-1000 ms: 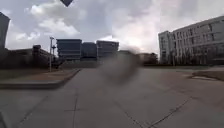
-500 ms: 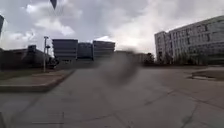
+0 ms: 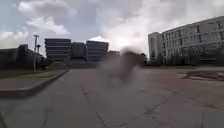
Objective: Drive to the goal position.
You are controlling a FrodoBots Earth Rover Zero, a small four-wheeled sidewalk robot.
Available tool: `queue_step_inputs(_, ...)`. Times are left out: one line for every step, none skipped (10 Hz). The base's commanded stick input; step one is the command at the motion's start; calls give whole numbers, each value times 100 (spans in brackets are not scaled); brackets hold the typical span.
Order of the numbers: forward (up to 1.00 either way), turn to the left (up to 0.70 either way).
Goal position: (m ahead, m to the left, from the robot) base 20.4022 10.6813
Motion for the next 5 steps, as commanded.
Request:
queue_step_inputs(70,0)
queue_step_inputs(70,2)
queue_step_inputs(70,3)
queue_step_inputs(70,3)
queue_step_inputs(70,3)
